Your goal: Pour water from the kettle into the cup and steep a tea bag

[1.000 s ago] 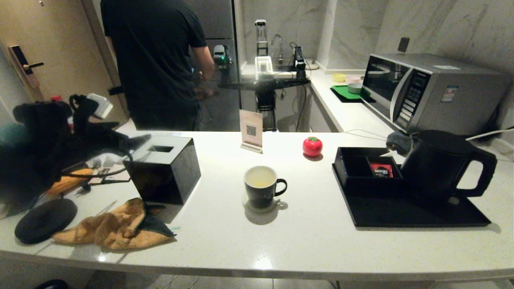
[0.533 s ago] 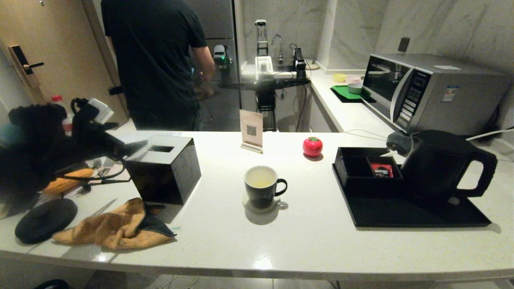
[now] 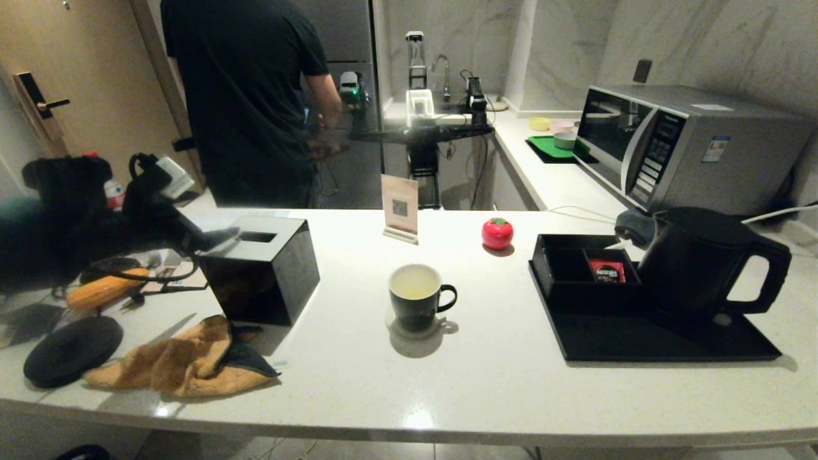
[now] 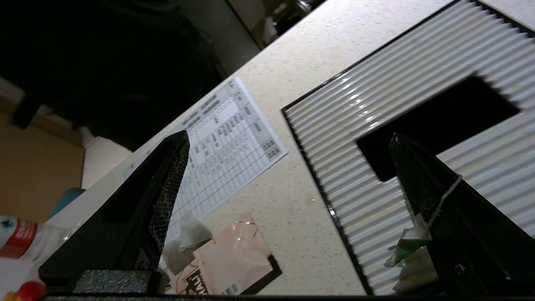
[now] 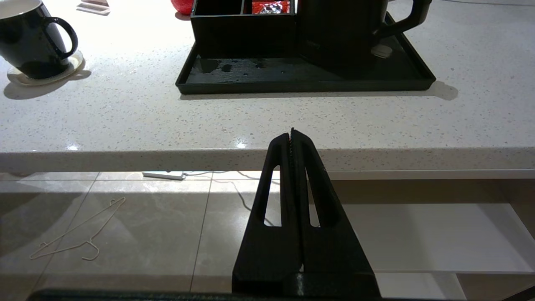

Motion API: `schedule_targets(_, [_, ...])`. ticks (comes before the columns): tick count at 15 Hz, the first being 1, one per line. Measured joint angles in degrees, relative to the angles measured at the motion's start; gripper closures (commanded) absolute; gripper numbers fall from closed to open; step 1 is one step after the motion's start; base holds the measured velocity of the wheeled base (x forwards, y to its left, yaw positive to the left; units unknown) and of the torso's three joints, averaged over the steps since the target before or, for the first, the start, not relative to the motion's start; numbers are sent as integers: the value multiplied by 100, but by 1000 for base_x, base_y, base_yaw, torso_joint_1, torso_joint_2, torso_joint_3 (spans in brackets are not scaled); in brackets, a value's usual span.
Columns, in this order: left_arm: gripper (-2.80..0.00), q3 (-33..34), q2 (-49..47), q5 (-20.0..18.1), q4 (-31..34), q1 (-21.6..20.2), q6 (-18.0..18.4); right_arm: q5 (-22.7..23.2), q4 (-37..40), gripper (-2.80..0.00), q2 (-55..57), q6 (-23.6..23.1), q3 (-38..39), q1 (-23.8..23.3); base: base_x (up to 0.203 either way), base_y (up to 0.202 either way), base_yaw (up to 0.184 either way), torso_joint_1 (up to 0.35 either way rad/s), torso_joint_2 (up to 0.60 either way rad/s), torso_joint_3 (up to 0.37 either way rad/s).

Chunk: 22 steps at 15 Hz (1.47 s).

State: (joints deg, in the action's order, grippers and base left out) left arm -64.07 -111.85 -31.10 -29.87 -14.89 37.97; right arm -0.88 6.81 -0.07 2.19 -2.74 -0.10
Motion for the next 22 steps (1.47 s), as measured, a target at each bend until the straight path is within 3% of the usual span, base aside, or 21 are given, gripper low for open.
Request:
schedule_targets(3, [-280,-288,99,-175,772,93,238,1,2,0,0,0,0,0,0,0,0,0,0,0])
schedule_targets(8, [-280,-704,433,-154,2393,112,660,0,2,0,0,-1,0,0,0,0,0,0,0,0])
schedule_targets(22, [-280,-732,1063,-132,4467,84,843,1,2,0,0,-2,0,0,0,0,0,0,0,0])
